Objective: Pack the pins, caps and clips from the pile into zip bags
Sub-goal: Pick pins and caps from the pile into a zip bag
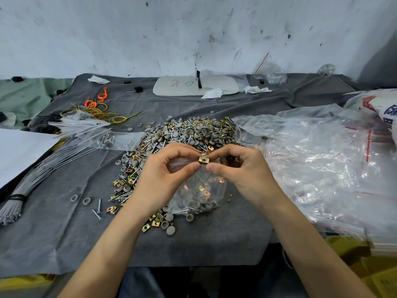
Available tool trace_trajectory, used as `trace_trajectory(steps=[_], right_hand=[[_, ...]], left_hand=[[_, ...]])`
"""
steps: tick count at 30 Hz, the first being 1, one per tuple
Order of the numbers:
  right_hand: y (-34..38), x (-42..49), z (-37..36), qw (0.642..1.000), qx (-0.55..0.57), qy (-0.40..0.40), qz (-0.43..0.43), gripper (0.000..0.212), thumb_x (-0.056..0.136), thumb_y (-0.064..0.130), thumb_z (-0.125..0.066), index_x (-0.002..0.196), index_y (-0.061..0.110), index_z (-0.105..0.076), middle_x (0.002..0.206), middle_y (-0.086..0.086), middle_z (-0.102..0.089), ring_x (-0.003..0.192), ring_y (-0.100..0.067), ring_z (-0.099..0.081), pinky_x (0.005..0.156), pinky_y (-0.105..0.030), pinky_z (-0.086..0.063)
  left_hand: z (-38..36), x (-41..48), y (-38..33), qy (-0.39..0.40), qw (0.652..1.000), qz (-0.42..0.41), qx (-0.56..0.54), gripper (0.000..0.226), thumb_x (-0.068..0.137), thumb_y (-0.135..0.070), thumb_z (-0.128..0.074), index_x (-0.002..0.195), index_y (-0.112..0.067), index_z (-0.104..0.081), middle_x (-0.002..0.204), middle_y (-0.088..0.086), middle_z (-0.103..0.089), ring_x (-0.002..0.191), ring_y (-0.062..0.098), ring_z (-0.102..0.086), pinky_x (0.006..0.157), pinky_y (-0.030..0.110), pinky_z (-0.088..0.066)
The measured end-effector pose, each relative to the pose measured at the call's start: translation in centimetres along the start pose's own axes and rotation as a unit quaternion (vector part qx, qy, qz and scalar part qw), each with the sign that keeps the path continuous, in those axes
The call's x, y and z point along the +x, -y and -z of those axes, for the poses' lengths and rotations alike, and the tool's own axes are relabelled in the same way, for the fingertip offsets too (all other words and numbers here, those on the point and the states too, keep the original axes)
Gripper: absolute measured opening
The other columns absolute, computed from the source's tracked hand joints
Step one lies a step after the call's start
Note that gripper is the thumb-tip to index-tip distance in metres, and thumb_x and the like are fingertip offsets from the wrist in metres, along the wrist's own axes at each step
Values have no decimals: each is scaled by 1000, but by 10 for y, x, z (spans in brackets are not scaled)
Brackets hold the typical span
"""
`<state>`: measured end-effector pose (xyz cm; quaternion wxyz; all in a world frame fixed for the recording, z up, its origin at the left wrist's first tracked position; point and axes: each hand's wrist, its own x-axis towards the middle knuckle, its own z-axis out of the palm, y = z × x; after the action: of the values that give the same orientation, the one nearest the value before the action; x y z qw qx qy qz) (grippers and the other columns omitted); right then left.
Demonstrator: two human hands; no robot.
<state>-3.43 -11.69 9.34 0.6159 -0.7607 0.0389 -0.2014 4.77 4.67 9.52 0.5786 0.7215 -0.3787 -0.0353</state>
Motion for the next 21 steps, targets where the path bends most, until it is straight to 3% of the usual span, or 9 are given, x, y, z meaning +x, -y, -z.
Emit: trace_trajectory(steps=[2,3,5,6,8,11,13,14,21], right_hand=[[1,0,0,1000,6,7,-5,13,72,12,-81,80,20,-75,66,2,-63,61,-13,-54,63,-29,-52],[2,0,1,1000,10,9,-7,13,73,11,-80,82,19,-76,72,-1,-69,66,-23,-60,71,-40,-58],[3,-1,1,1000,7,7,-5,12,74,10,-79,84,16,-76,85,-12,-73,83,-41,-64,78,-58,-54],[3,-1,0,1000,-5,4,0,12,75,11,-79,84,17,-76,88,-17,-72,86,-44,-62,77,-60,-52],[3,-1,-2,999,-33,-2,12,11,76,13,-79,83,20,-76,88,-22,-70,82,-43,-63,74,-57,-53],[-1,-1,-1,998,-54,-6,23,8,77,15,-79,83,19,-75,69,-7,-68,56,-18,-52,55,-37,-44],[-3,-1,-1,997,-63,-15,30,8,77,14,-79,83,19,-75,49,13,-47,46,-3,-36,49,-20,-32],[-3,-1,-1,997,-67,-20,31,8,78,14,-79,81,20,-74,45,14,-39,44,-3,-32,48,-14,-28],[1,-3,-5,995,-86,-42,37,15,79,13,-77,76,26,-69,45,14,-35,44,-4,-31,46,-15,-27]], left_hand=[[1,0,0,1,1000,-3,7,15,81,0,-72,91,-12,-71,102,1,-69,93,-1,-65,84,12,-48],[1,0,0,-1,1000,-3,9,16,81,-1,-72,90,-14,-71,102,0,-69,94,0,-65,85,13,-48],[1,0,0,-4,1000,-5,9,15,80,-6,-73,90,-18,-71,103,-2,-69,96,2,-65,87,14,-48],[1,0,0,-5,1000,-7,7,14,79,-11,-72,89,-20,-71,102,-3,-69,96,2,-65,87,14,-48],[1,0,0,-6,1000,-11,4,12,77,-17,-70,89,-21,-71,102,-4,-68,96,1,-65,87,13,-48],[0,0,-1,-13,1000,-13,4,12,76,-20,-70,88,-23,-71,101,-4,-68,95,0,-65,86,12,-47],[0,0,-1,-18,1000,-11,4,13,77,-18,-71,87,-25,-72,100,-6,-69,94,-2,-65,84,10,-47],[0,0,0,-21,1000,-11,7,16,79,-13,-72,87,-26,-72,100,-6,-69,93,-4,-65,84,9,-47],[-3,0,-1,-48,999,-16,15,31,81,3,-72,88,-27,-71,97,-7,-68,90,-8,-64,81,6,-46]])
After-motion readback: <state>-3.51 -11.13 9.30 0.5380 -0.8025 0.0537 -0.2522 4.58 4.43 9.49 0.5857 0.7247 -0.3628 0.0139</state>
